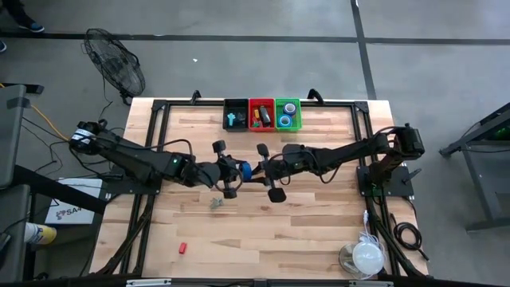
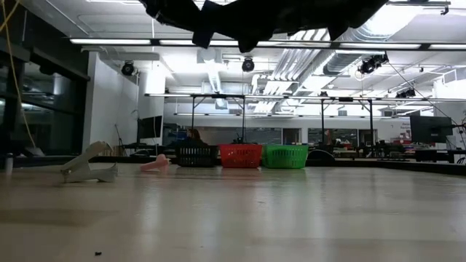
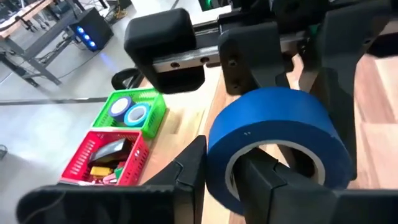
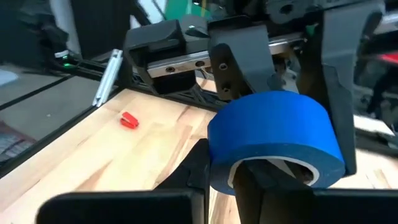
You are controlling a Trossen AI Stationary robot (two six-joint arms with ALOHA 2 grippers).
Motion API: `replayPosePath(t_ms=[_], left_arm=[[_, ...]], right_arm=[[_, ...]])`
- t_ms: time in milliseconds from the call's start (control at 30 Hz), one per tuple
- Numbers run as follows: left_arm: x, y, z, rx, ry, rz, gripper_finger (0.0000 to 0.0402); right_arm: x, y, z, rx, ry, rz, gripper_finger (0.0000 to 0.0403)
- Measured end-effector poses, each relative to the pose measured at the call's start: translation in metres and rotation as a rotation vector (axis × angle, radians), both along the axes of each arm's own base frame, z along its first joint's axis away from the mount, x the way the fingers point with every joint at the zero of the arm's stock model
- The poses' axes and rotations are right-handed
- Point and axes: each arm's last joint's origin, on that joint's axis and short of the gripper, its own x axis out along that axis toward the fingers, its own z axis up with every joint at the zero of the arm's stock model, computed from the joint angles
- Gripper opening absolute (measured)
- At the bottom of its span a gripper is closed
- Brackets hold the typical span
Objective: Pick and place Stapler, Stapler remover, tape
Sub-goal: Put the blue tape into the green bin
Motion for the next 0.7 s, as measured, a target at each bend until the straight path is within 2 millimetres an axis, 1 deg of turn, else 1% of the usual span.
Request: replayPosePath(t_ms=[67, 200, 300, 400, 533, 700], left_arm=[[-0.001, 0.0, -0.002, 0.006, 0.022, 0.002, 0.007], [-0.004, 0.002, -0.006, 0.042, 0.071, 0.042, 0.0072], [-0.006, 0.004, -0.008, 0.08, 0.089, 0.089, 0.0074], [-0.009, 0.006, -0.011, 0.124, 0.131, 0.137, 0.0086], [-0.016, 0.009, -0.016, 0.154, 0.186, 0.209, 0.0128], [-0.027, 0.013, -0.026, 0.138, 0.271, 0.288, 0.019]], right_arm=[[0.0, -0.001, -0.001, 0.027, 0.024, -0.032, 0.0031], [0.0, -0.009, -0.006, 0.079, 0.089, -0.09, 0.0031], [-0.001, -0.018, -0.01, 0.123, 0.133, -0.139, 0.0031], [-0.004, -0.031, -0.011, 0.15, 0.189, -0.212, 0.0031], [-0.016, -0.056, -0.004, 0.166, 0.238, -0.357, 0.0031], [-0.039, -0.103, 0.006, 0.262, 0.309, -0.572, 0.0031]])
